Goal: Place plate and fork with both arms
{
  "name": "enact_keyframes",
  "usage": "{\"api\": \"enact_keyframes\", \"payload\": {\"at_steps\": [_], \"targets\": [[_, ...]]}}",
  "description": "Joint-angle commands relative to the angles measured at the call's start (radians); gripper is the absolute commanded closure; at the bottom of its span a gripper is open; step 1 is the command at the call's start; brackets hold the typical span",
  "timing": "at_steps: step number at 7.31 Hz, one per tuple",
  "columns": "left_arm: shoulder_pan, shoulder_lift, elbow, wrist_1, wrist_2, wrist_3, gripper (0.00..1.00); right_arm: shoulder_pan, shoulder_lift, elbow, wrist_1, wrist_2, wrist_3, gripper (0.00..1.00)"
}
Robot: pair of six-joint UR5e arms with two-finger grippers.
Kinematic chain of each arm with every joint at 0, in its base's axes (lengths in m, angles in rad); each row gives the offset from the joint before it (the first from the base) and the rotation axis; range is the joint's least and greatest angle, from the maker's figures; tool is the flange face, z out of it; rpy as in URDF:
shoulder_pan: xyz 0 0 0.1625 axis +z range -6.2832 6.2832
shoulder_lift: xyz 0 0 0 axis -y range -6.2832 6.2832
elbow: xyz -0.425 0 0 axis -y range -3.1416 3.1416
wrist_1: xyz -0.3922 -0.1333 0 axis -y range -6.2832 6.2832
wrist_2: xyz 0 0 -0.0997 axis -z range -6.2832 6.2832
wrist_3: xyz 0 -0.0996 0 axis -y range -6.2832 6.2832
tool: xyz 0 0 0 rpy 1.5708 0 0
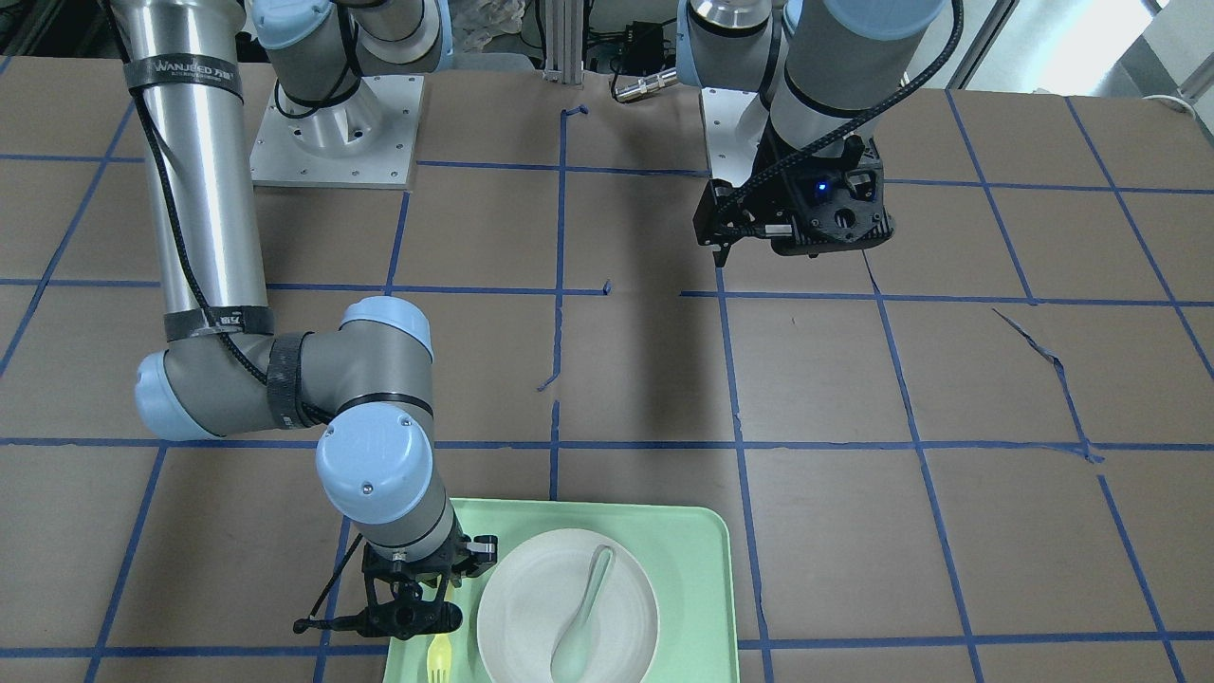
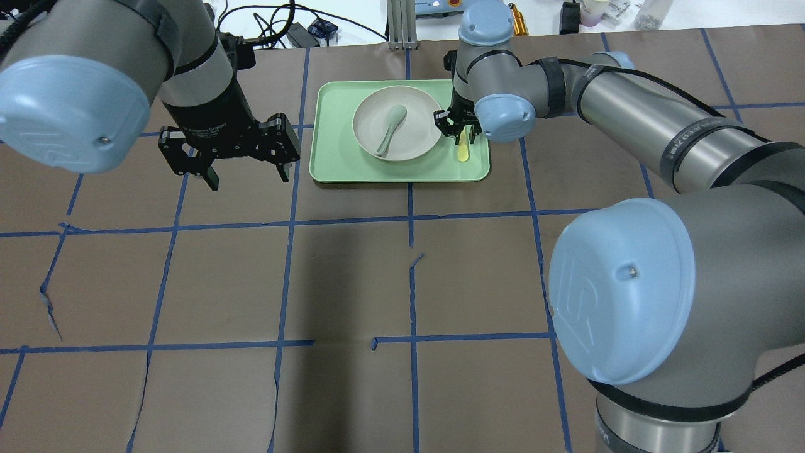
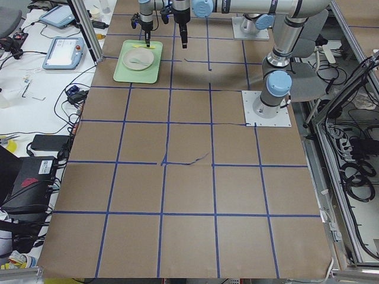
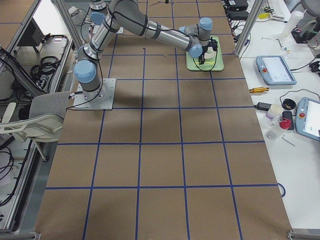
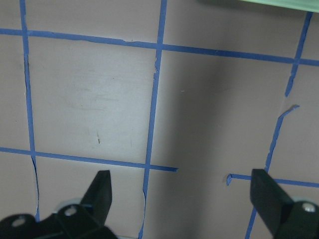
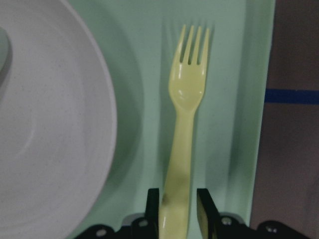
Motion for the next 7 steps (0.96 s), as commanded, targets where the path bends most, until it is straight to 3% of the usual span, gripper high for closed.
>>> {"api": "enact_keyframes", "payload": {"at_steps": [1, 2, 4, 6, 7], "targets": [[0.0, 0.0, 0.0, 0.0, 0.0, -0.001, 0.0, -0.004, -0.063, 0.003, 0.051, 0.0, -0.007, 0.0], [0.0, 0.002, 0.0, 0.0, 0.0, 0.0, 0.0, -0.007, -0.143, 0.003, 0.161, -0.003, -0.007, 0.0], [0.0, 0.003, 0.0, -0.002, 0.0, -0.004, 0.0, -0.044, -0.288, 0.003, 0.27, -0.004, -0.007, 0.0], [0.0, 0.006, 0.0, -0.002, 0.0, -0.006, 0.0, -0.093, -0.486, 0.013, 0.502, 0.002, -0.053, 0.0], [0.0, 0.006, 0.0, -0.002, 0.0, -0.006, 0.0, -0.096, -0.568, 0.065, 0.521, -0.003, -0.079, 0.0]]}}
